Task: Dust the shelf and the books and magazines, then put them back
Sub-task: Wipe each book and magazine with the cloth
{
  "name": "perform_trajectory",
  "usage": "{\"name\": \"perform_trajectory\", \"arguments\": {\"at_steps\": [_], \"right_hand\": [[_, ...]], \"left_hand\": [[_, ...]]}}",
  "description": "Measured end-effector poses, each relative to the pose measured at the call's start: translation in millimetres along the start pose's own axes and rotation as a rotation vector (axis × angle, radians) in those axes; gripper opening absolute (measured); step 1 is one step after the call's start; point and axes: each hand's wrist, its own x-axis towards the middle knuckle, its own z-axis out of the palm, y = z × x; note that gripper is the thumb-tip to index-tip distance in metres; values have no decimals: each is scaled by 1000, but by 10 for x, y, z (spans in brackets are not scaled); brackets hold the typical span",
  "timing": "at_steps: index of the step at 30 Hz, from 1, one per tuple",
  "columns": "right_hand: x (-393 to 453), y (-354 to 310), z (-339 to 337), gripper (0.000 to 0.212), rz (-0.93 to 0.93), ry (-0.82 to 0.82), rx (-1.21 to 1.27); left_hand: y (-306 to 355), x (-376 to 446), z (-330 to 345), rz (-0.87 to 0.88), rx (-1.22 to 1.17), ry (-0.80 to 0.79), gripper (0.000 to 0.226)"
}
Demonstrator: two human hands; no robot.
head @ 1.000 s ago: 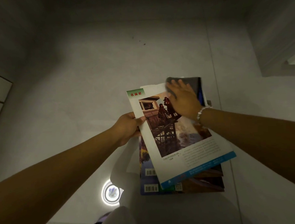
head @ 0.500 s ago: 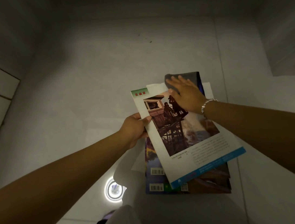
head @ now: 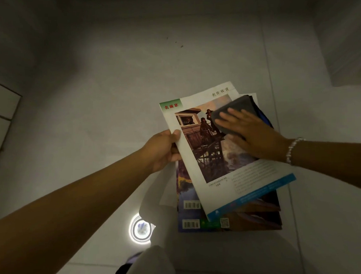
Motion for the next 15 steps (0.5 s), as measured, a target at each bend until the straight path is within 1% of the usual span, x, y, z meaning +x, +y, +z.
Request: {"name": "perform_trajectory", "arguments": {"at_steps": [2, 3, 4, 5, 7, 10, 11, 12, 13, 15], "right_hand": [[28, -277, 63, 55, 151, 42, 36], [8, -452, 114, 53, 172, 38, 65], [-41, -625, 172, 51, 140, 20, 92], [-113, -779, 232, 50, 62, -1, 103], [-318, -936, 361, 51, -149, -11, 22], [-477, -706, 364, 48, -431, -113, -178], [-473, -555, 324, 48, -488, -152, -201], [-442, -389, 267, 49, -489, -149, -193], [-404, -214, 207, 49, -429, -122, -170], [-328, 55, 122, 51, -205, -54, -131]], "left_hand": [[43, 1, 2, 7, 1, -5, 20], [50, 3, 6, 7, 4, 8, 21], [50, 5, 12, 1, 4, 22, 22], [45, 11, 15, -5, 3, 31, 23], [42, 14, 14, -11, 10, 24, 23], [41, 16, 3, 2, 41, 21, 19], [36, 25, 3, 5, 43, 29, 19], [26, 33, 8, 7, 37, 41, 19], [18, 40, 13, 8, 29, 56, 20], [5, 58, 24, 18, 19, 84, 22]]}}
